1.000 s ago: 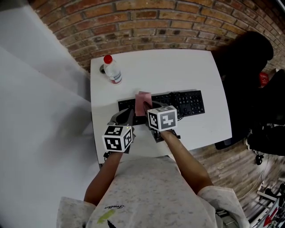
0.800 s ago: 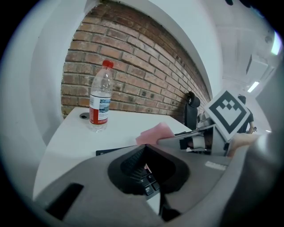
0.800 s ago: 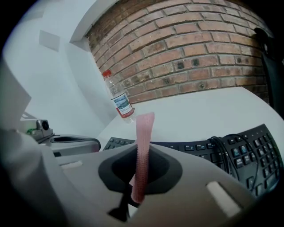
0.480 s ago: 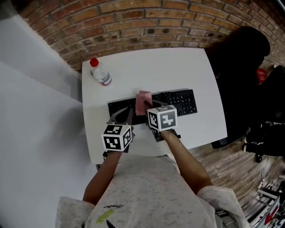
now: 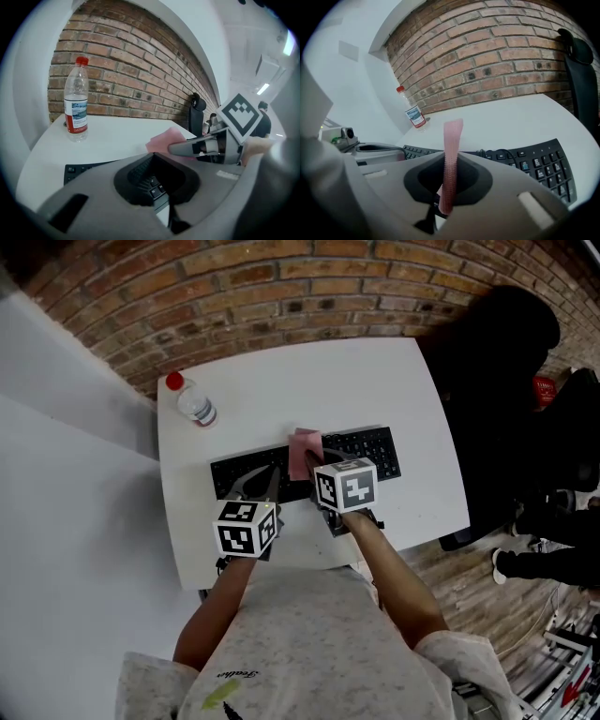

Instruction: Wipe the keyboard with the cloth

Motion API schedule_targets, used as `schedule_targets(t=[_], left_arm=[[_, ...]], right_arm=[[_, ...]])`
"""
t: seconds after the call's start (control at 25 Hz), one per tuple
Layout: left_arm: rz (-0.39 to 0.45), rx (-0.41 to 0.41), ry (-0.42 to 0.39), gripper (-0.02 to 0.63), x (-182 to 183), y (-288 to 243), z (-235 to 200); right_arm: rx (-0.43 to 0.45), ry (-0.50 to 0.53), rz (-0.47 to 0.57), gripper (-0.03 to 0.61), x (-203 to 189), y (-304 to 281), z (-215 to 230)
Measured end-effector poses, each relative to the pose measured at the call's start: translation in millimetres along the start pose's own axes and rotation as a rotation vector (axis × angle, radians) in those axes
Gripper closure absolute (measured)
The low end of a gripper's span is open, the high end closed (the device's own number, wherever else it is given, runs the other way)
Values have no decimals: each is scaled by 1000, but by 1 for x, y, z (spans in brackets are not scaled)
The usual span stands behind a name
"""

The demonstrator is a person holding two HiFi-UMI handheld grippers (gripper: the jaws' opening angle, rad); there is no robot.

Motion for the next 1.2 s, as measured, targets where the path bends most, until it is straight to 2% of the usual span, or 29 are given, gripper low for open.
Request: schedule_targets(t=[1.2], left_arm=[[-11,-15,-21,620,0,-57,68]], right_arm=[[-6,-81,31,560,-7,53,104]])
Point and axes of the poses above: the fingertips, and each gripper's own axes: y backward along the fingers, z to its right, x out of its top, the point moved 4 cm from there along y, backward along the fingers, and after that the axes turned 6 degrees about y, right-handed, at the moved point
